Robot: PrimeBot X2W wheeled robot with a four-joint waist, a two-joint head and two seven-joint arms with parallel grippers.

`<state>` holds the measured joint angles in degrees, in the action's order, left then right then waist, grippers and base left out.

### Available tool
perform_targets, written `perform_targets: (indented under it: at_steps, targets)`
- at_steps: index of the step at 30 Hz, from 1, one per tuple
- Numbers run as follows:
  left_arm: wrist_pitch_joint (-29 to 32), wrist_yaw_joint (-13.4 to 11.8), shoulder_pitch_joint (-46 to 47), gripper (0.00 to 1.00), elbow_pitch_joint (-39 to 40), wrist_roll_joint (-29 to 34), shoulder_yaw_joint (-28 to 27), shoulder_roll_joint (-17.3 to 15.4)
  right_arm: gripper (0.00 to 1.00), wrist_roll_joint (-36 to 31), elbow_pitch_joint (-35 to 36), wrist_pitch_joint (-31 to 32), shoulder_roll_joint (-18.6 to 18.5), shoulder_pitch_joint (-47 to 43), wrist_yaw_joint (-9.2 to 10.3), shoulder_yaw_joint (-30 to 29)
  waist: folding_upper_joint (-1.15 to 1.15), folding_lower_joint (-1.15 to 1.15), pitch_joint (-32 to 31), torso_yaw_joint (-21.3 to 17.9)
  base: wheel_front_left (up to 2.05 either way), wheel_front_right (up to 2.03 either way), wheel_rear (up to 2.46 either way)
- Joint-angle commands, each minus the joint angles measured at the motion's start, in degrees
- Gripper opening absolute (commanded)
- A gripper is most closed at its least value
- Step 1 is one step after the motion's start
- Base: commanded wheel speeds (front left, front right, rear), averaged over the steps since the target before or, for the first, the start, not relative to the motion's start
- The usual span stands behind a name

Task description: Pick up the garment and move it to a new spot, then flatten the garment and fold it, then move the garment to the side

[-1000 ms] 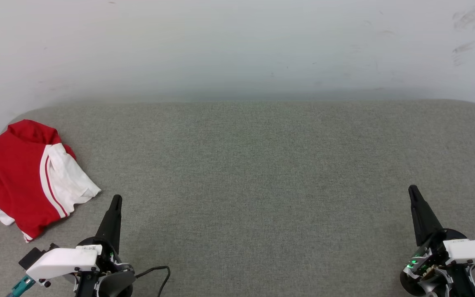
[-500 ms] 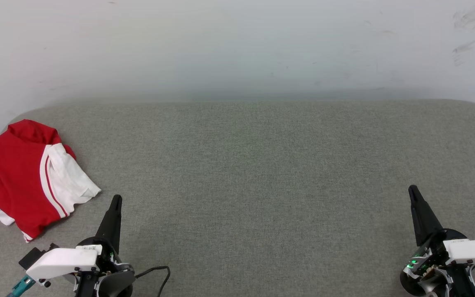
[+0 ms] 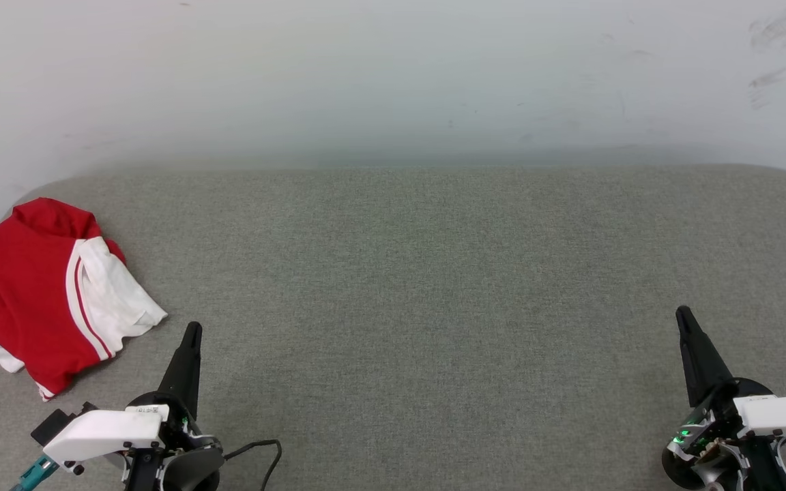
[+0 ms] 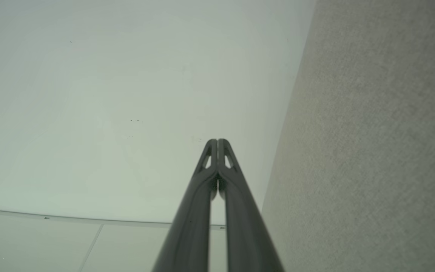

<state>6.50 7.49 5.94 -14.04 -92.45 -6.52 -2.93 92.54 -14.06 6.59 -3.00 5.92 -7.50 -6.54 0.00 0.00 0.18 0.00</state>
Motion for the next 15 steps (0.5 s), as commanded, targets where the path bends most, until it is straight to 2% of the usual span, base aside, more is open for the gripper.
perform_targets:
  at_steps: [1, 15]
  targets:
    - [0.2, 0.0, 0.6, 0.00, -0.1, 0.1, -0.1, 0.0, 0.00, -0.3, 0.0, 0.0, 0.2, 0.6, 0.02, 0.0, 0.00, 0.00, 0.0, 0.0, 0.00, 0.00, 0.00]
    - [0.2, 0.0, 0.6, 0.00, -0.1, 0.1, -0.1, 0.0, 0.00, -0.3, 0.0, 0.0, 0.2, 0.6, 0.02, 0.0, 0.00, 0.00, 0.0, 0.0, 0.00, 0.00, 0.00]
